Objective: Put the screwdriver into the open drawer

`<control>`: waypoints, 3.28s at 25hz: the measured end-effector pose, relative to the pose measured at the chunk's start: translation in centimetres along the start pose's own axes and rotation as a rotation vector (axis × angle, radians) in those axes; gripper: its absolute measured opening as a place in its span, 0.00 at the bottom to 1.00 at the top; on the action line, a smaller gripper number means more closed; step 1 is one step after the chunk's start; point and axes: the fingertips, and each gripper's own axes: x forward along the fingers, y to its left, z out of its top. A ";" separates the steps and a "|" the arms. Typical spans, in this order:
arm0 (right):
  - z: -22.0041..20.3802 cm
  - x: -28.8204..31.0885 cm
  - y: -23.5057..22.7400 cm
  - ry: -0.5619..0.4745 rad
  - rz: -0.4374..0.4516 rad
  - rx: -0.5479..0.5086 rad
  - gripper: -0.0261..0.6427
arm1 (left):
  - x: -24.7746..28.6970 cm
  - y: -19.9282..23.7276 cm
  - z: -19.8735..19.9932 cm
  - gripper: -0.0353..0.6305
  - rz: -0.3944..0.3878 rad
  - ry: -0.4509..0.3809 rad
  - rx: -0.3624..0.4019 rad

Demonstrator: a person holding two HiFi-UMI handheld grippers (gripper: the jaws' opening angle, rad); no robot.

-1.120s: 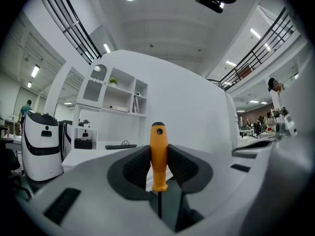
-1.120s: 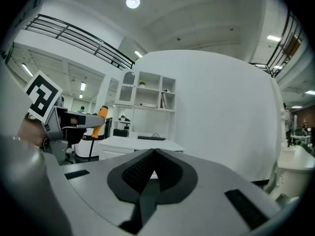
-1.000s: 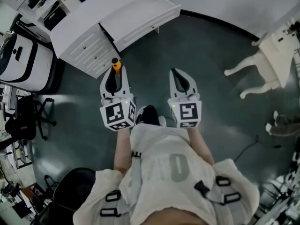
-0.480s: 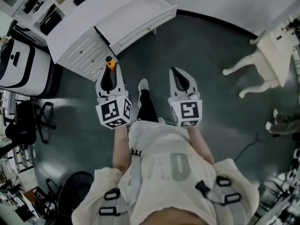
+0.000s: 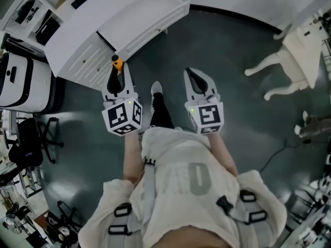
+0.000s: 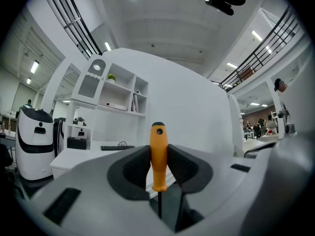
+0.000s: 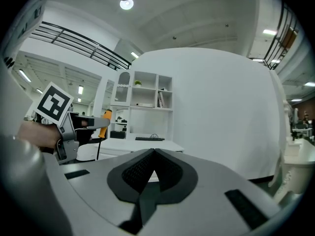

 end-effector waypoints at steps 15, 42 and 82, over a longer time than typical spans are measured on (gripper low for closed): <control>1.7 12.8 -1.7 0.010 -0.002 0.037 0.05 | 10.2 7.0 -1.0 0.21 0.020 -0.006 -0.057; 5.7 37.9 -1.8 0.104 -0.002 0.024 0.05 | 31.5 21.2 -1.5 0.21 -0.017 0.068 -0.088; 5.0 41.9 -4.7 0.114 0.116 0.036 0.05 | 38.3 14.0 -2.5 0.21 -0.262 0.210 0.213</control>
